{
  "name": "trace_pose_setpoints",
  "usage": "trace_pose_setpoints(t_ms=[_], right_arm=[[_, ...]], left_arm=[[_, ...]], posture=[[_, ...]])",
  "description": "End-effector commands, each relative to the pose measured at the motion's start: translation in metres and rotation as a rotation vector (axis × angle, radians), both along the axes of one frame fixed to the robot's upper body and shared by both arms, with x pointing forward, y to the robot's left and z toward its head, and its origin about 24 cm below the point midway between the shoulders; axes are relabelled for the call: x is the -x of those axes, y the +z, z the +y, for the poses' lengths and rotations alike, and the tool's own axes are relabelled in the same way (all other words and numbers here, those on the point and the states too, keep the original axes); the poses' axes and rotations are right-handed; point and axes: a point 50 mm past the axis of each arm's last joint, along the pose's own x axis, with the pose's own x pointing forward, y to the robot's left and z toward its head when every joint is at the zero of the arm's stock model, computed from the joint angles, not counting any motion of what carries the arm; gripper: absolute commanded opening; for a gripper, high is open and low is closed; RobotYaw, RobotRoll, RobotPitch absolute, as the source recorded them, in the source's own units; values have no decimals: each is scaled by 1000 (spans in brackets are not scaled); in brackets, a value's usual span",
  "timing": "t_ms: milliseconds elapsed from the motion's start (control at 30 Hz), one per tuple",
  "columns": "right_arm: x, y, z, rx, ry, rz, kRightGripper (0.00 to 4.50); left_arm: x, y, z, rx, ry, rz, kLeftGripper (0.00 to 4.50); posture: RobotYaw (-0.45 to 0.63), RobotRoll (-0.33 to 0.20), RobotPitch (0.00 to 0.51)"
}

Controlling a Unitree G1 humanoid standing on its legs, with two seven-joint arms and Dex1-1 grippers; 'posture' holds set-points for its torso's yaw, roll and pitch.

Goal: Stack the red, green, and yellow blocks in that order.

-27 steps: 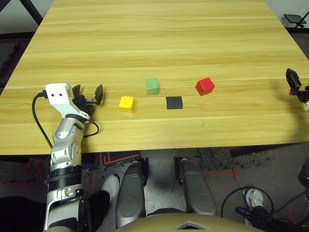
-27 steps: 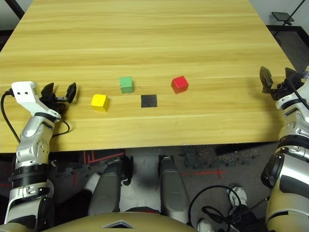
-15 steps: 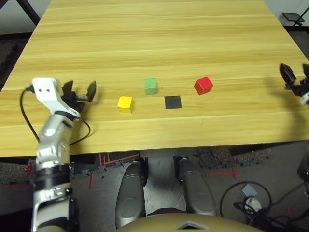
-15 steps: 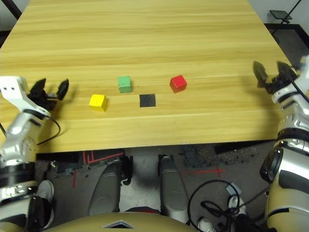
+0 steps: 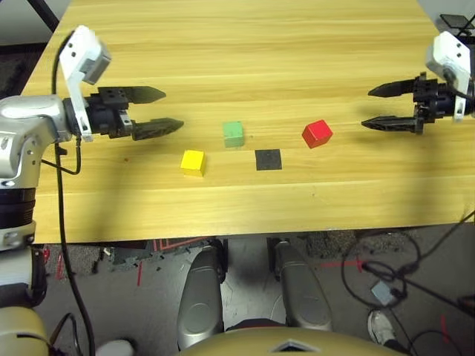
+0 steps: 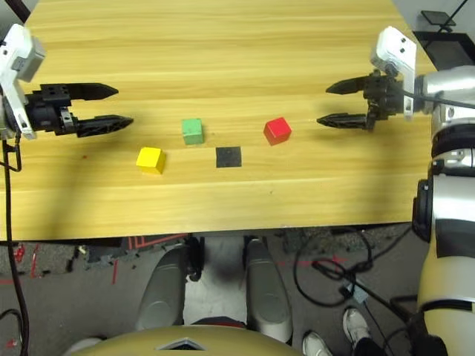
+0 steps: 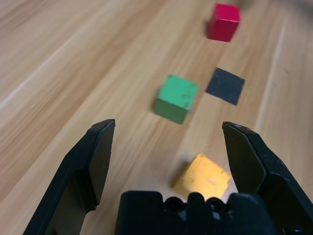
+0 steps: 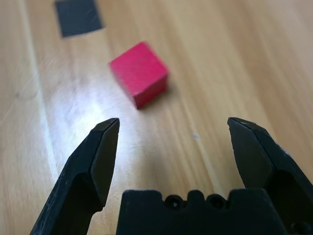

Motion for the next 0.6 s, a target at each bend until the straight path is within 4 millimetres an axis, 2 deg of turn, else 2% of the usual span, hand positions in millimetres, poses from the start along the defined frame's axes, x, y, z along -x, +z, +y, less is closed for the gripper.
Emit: trace_pose_setpoints(t_ms=[33, 233, 600], right_arm=[[-5, 3, 15, 112, 70, 1, 4500], [-14, 4, 46, 205, 183, -16, 4500], [-19, -10, 70, 274, 269, -17, 4500]], left_arm=[[5, -3, -14, -25, -41, 30, 4479], [9, -3, -24, -23, -43, 25, 4479], [15, -6, -32, 8, -1, 13, 4479]], posture=[[172, -51, 203], [217, -52, 208], [286, -49, 230]])
